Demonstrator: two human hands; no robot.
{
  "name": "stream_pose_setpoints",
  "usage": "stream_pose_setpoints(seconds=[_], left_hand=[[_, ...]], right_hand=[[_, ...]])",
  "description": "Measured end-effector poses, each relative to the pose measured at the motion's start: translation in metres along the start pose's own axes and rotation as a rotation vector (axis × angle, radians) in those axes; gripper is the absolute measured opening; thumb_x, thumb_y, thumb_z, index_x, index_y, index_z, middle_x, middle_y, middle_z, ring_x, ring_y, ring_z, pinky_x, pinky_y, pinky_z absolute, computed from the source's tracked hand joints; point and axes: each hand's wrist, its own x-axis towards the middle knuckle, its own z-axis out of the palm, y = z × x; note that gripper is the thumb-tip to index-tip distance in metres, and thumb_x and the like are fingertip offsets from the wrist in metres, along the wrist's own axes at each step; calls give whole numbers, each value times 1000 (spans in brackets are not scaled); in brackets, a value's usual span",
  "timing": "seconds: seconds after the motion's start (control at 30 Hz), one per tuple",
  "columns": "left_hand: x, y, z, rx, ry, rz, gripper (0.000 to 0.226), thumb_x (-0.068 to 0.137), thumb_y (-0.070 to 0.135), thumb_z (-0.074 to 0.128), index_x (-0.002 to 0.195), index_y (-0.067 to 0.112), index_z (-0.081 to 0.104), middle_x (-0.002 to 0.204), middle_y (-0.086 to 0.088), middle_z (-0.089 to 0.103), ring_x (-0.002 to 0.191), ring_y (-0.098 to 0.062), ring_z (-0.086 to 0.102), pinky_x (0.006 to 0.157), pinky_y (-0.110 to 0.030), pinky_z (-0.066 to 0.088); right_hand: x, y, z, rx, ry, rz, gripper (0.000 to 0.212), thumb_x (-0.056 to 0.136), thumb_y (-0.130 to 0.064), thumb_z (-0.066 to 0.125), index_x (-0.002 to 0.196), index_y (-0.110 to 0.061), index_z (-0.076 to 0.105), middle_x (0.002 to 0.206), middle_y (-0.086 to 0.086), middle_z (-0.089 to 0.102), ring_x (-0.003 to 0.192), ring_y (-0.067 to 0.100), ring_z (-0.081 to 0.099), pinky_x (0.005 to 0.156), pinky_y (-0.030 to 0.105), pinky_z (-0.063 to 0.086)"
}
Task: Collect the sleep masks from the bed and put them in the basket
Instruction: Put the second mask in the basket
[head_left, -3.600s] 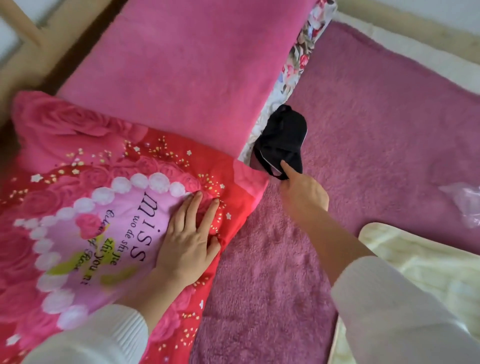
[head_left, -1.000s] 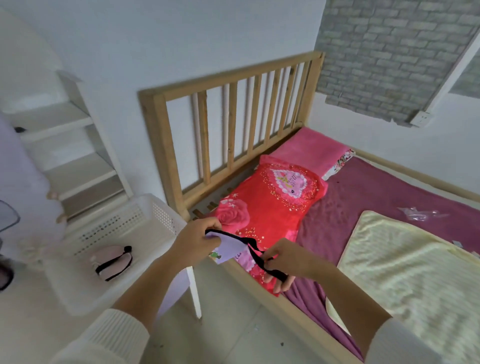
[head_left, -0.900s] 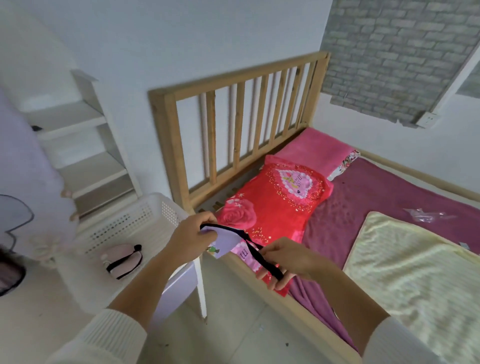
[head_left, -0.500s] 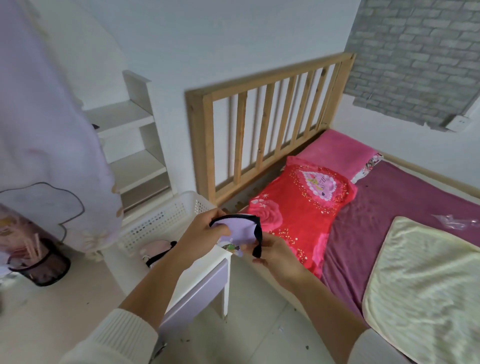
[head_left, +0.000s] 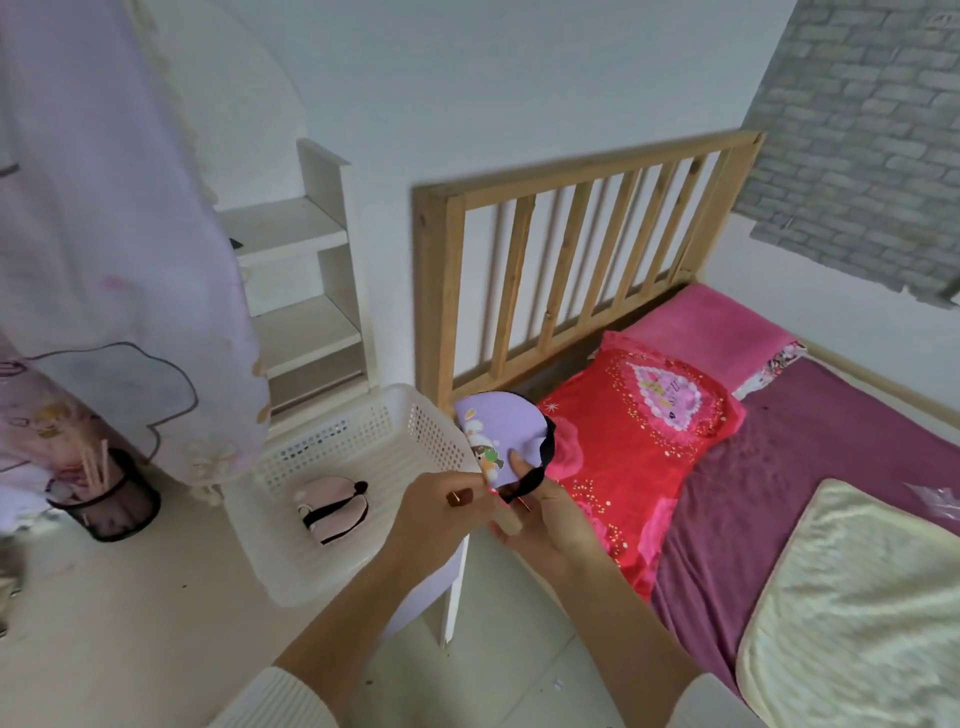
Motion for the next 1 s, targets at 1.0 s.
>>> stream_pose_setpoints(seconds=[1.0], left_hand=[[26,-54,-10,-473,250,-603,10,90,19,57,90,16,67,84,3,75,67,-15,68,62,-26,48]], right_hand=[[79,2,1,-240,70,40,17,91,2,49,81,0,63,68,11,60,59,17,54,49,20,53]])
